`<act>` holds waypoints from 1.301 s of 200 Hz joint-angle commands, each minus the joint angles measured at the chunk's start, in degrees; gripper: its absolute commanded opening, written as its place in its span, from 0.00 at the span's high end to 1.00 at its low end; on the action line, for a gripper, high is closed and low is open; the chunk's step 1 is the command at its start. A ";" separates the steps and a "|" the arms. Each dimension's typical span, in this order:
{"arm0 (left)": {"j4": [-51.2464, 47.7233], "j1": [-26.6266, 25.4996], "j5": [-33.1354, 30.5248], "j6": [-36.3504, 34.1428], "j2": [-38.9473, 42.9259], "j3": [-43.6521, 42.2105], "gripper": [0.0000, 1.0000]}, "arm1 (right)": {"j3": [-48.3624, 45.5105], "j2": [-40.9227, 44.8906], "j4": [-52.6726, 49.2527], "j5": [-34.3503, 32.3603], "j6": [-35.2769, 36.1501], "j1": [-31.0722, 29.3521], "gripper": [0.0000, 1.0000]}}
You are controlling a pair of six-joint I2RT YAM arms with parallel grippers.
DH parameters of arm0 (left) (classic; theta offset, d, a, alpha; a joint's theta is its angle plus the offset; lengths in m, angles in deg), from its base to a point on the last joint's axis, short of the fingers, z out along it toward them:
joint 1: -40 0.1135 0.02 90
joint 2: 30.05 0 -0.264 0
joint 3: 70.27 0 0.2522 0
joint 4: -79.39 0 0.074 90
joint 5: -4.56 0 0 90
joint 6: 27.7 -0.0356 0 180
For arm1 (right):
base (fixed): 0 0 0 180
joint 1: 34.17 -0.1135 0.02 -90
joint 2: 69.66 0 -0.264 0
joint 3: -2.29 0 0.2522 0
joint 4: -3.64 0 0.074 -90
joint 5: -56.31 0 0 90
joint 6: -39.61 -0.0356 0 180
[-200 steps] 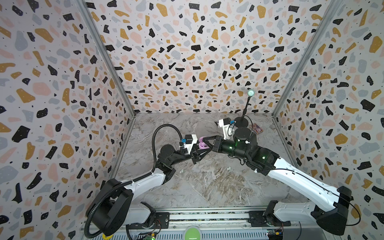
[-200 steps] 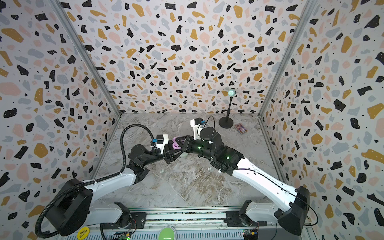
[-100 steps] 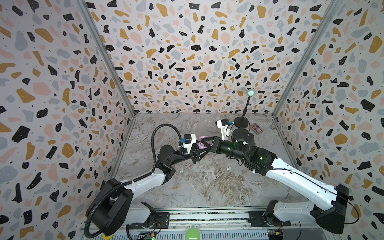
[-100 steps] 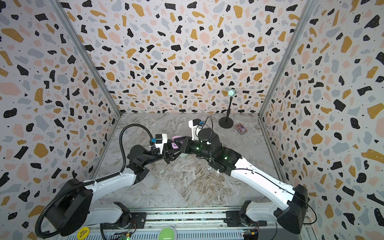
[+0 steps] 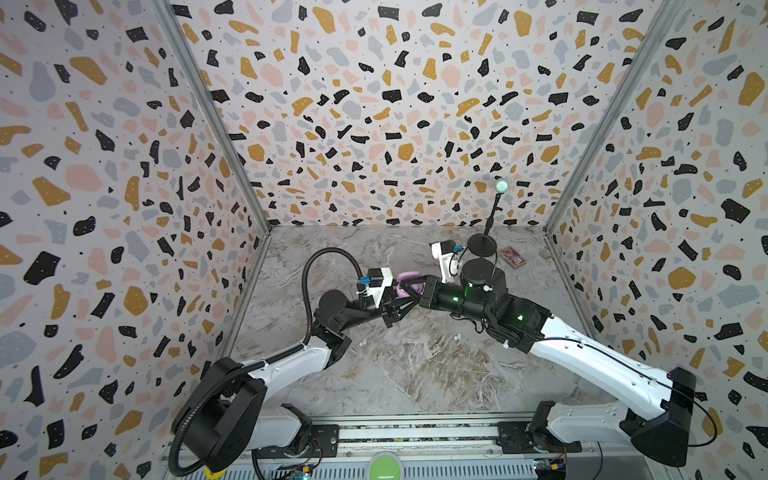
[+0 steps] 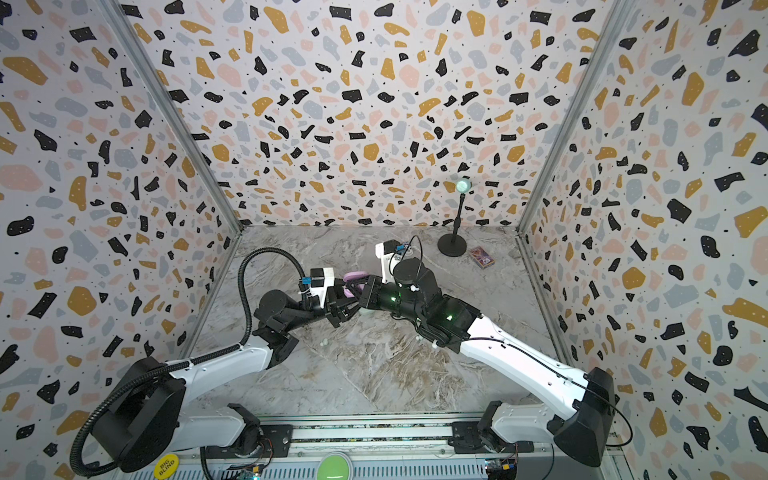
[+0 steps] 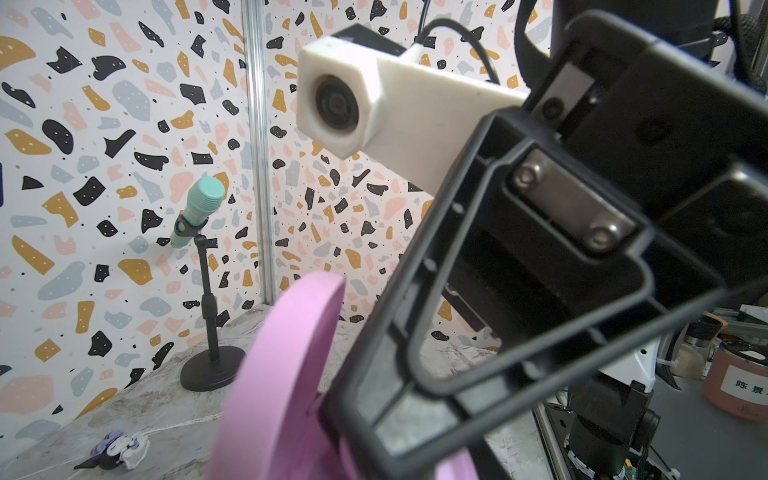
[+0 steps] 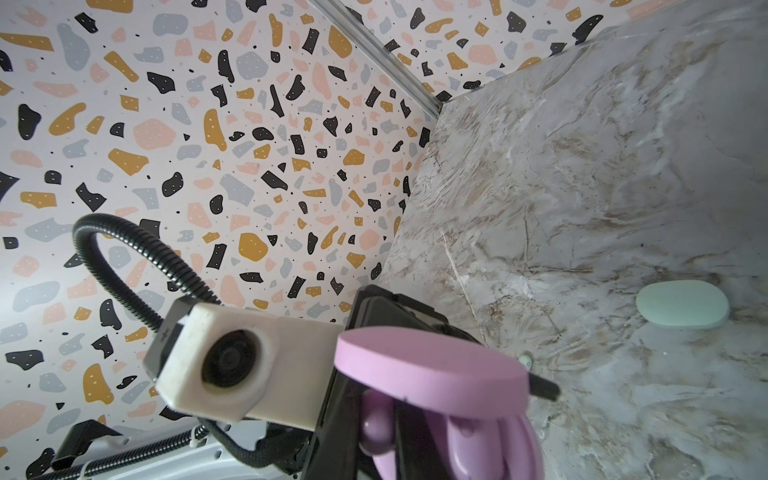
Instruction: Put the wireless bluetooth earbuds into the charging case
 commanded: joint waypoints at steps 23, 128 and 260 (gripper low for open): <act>4.13 -0.23 0.47 0.24 1.26 -0.50 1.00 | 0.75 1.55 -3.77 -1.34 0.79 -0.31 0.75; 2.49 -0.23 -0.23 -1.08 1.70 -0.60 1.00 | 6.25 4.00 -12.52 -3.75 2.14 -1.76 0.58; -0.88 -0.32 0.21 -3.00 2.28 0.10 1.00 | 35.39 -13.34 -38.05 -0.85 16.82 5.20 0.41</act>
